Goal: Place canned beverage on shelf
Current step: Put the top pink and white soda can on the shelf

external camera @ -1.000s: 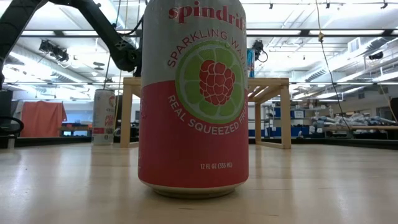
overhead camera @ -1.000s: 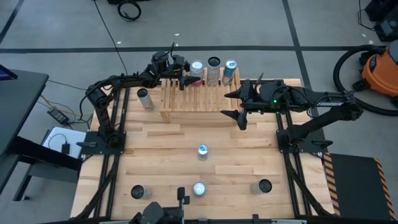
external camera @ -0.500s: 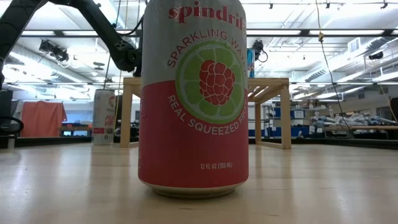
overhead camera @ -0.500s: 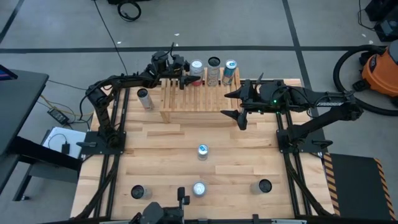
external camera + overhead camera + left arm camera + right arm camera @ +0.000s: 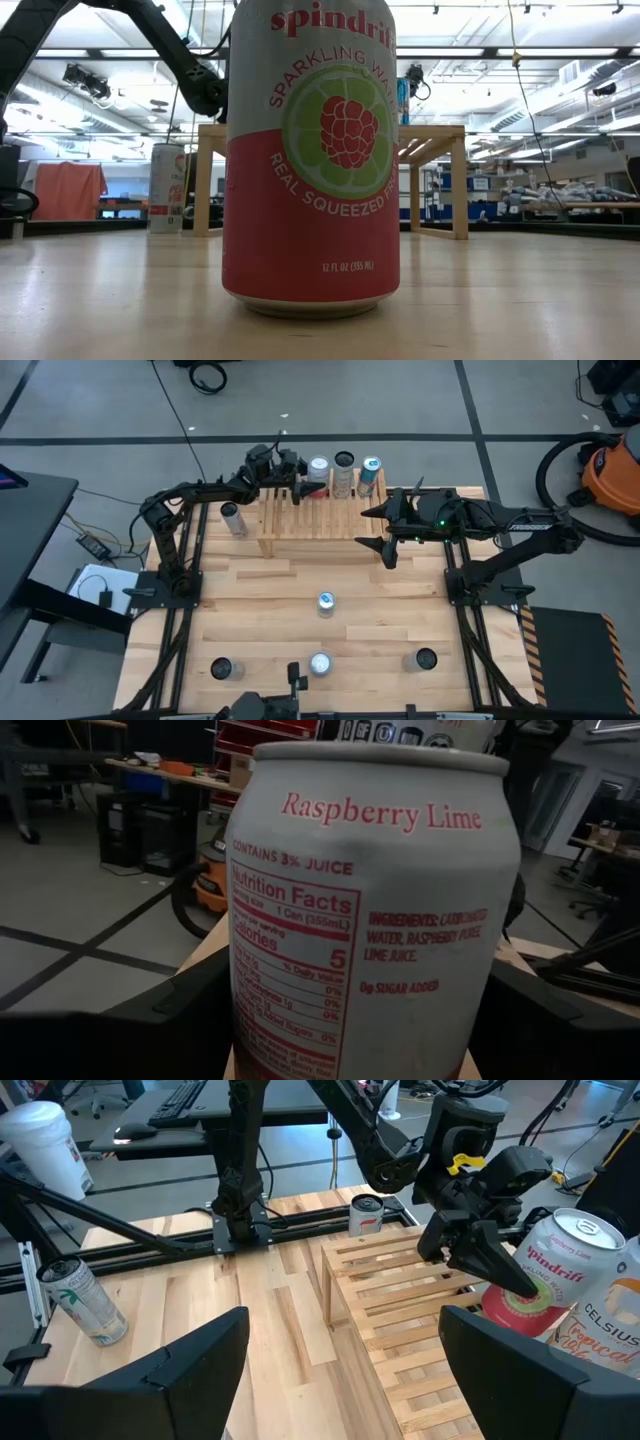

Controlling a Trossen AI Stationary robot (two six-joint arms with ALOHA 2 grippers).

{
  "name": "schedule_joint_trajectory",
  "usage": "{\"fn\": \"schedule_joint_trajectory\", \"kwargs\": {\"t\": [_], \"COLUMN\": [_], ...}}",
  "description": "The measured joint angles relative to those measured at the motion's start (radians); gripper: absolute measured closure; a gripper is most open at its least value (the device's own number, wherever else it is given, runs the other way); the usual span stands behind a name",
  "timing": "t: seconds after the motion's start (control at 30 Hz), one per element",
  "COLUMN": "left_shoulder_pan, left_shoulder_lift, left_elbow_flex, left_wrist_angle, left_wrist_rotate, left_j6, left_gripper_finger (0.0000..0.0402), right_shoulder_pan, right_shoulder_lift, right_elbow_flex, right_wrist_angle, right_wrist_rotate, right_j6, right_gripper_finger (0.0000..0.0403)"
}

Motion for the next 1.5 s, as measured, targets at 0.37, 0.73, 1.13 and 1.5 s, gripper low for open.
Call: {"fn": "schedule_joint_trajectory", "kwargs": {"t": [0.37,0.73,1.13,1.5], "left_shoulder_pan": [0.023,0.026,0.025,0.024], "left_shoulder_lift": [-0.003,-0.003,-0.003,-0.003], "left_elbow_flex": [0.002,0.003,0.002,0.002], "left_wrist_angle": [-0.027,-0.037,-0.02,-0.015], "left_wrist_rotate": [0.031,0.067,0.066,0.051], "left_j6": [-0.026,-0.025,-0.025,-0.026], "left_gripper_finger": [0.0086,0.0086,0.0086,0.0086], "right_shoulder_pan": [0.0,0.0,0.0,0.0], "right_shoulder_lift": [0.0,0.0,0.0,0.0], "right_elbow_flex": [0.0,0.0,0.0,0.0], "right_wrist_angle": [0.0,0.0,0.0,0.0], "right_wrist_rotate": [0.0,0.0,0.0,0.0], "right_j6": [0.0,0.0,0.002,0.003], "right_gripper_finger": [0.0066,0.0066,0.0066,0.0066]}}
